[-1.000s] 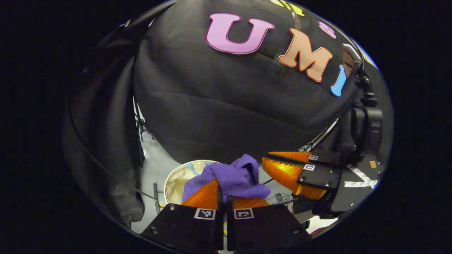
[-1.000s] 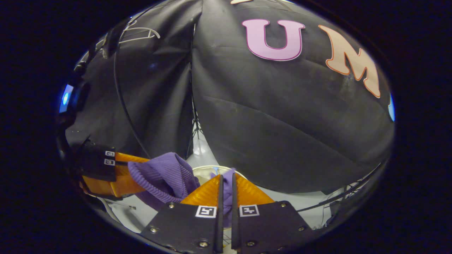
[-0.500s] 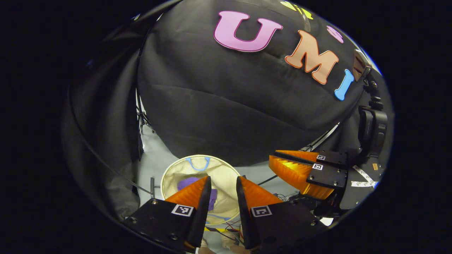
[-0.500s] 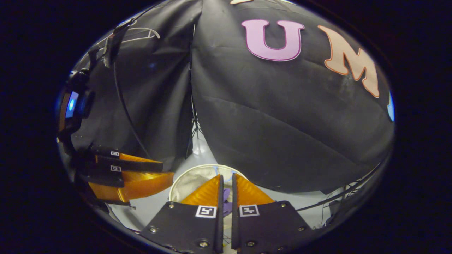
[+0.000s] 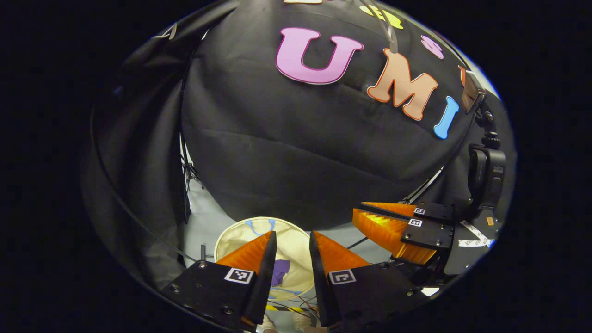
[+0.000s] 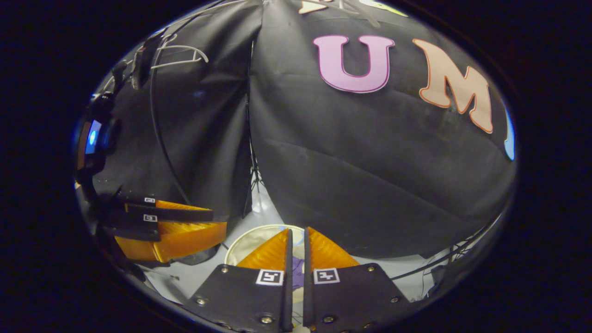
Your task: Grasp the clothes on the hanger with both hands and then place them into the laundry hamper below.
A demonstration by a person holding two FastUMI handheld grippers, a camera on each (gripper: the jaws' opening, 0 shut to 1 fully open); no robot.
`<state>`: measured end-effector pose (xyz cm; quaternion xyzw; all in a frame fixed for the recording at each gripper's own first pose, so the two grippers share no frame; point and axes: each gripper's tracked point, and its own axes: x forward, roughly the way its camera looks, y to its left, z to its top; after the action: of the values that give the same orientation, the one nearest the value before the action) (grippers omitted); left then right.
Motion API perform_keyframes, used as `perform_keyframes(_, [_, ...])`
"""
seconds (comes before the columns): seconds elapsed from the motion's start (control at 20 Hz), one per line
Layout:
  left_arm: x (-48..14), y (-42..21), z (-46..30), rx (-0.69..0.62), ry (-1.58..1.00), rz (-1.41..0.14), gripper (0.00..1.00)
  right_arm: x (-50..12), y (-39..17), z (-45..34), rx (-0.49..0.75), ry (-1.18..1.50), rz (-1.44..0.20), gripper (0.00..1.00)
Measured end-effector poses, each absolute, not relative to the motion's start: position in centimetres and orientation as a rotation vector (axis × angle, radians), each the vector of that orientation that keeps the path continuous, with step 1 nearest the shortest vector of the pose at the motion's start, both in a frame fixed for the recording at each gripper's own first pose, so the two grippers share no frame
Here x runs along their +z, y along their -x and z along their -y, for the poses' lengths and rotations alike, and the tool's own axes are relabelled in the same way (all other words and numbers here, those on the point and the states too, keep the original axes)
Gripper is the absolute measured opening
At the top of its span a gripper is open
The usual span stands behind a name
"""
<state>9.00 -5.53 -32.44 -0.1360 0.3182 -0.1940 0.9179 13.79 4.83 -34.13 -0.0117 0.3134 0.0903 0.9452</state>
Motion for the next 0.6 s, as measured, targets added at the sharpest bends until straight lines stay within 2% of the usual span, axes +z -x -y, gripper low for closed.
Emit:
perform_keyframes(0.2, [-28.0, -9.0, 5.0, -0.394, 0.272, -0.567, 0.45, -30.7, -14.3, -4.1, 0.161, 0.011, -0.567, 0.10])
perform_keyframes(0.6, [-17.5, -10.8, 5.1, -0.396, 0.265, -0.322, 0.45, -18.7, -14.8, -1.2, 0.087, -0.017, -0.312, 0.10])
